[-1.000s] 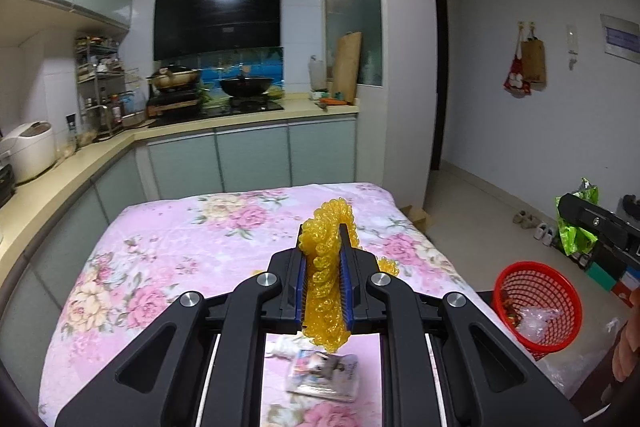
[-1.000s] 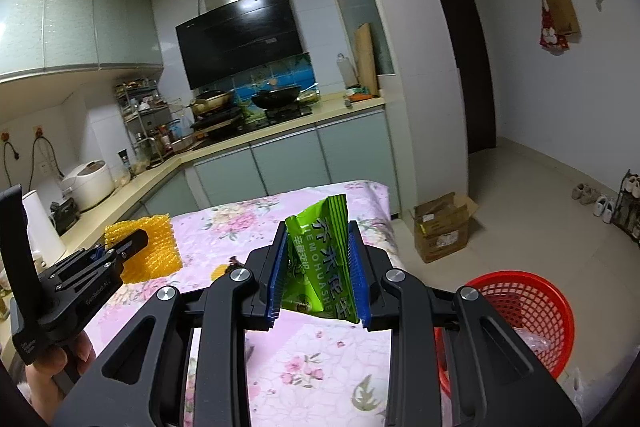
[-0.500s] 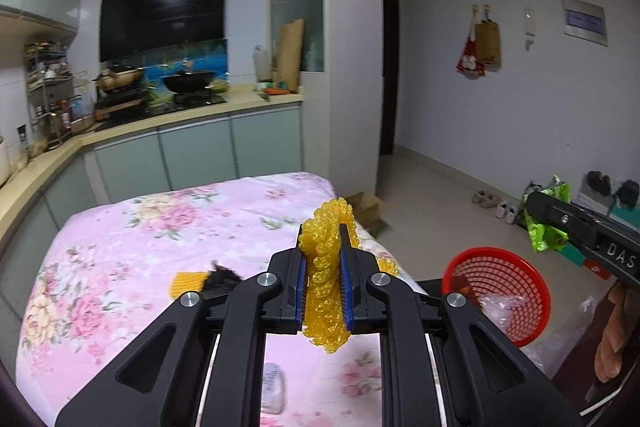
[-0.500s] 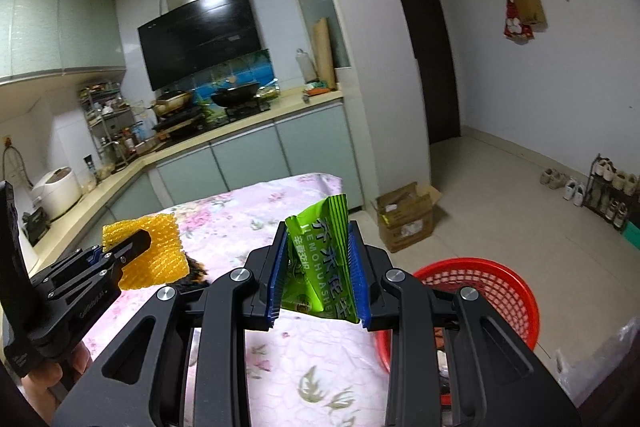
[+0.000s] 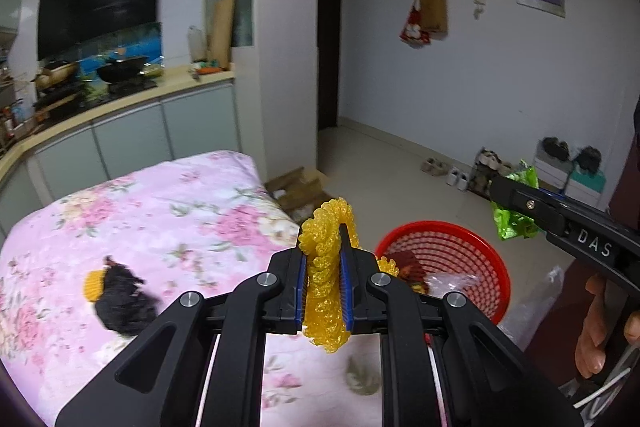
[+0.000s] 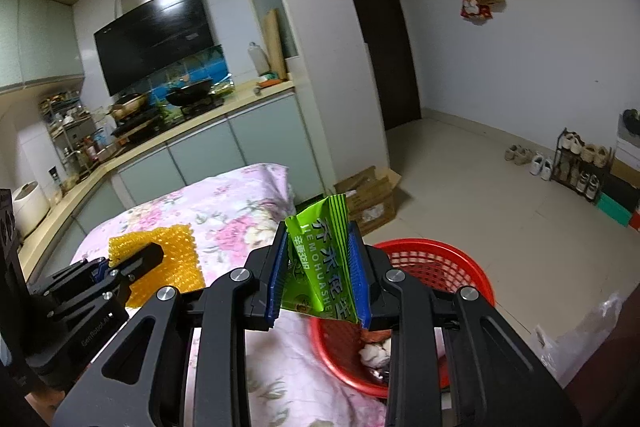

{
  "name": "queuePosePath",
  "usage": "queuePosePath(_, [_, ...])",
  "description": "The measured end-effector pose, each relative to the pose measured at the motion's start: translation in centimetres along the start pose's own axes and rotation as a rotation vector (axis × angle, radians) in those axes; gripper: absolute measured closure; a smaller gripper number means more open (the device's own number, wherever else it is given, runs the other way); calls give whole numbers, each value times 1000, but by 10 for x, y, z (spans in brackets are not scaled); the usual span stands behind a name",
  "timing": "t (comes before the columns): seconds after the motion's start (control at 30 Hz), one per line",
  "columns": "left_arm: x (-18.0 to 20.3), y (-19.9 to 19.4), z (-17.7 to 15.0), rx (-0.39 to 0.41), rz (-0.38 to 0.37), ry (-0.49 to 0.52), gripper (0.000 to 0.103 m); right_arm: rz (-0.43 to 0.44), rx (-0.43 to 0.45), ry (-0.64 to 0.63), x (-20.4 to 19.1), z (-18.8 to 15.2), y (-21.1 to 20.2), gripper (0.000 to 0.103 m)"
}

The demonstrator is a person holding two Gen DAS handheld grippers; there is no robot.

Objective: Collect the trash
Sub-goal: 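Carry the sponge and green packet in both tools over the red basket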

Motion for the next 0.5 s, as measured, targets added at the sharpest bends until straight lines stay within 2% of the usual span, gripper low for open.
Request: queuePosePath(0.5, [51,49,-4,-104,-138,34,91,-68,-42,57,43,-6,8,75])
Point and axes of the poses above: each gripper's, at about its wrist camera, not at the fingertips, and y roughly the way its jaws point, x to its right, z to its top, the point moved 3 cm from there along y, roughly the way its jaws point, and after that the axes turned 6 degrees about z, right-handed, at the moved point
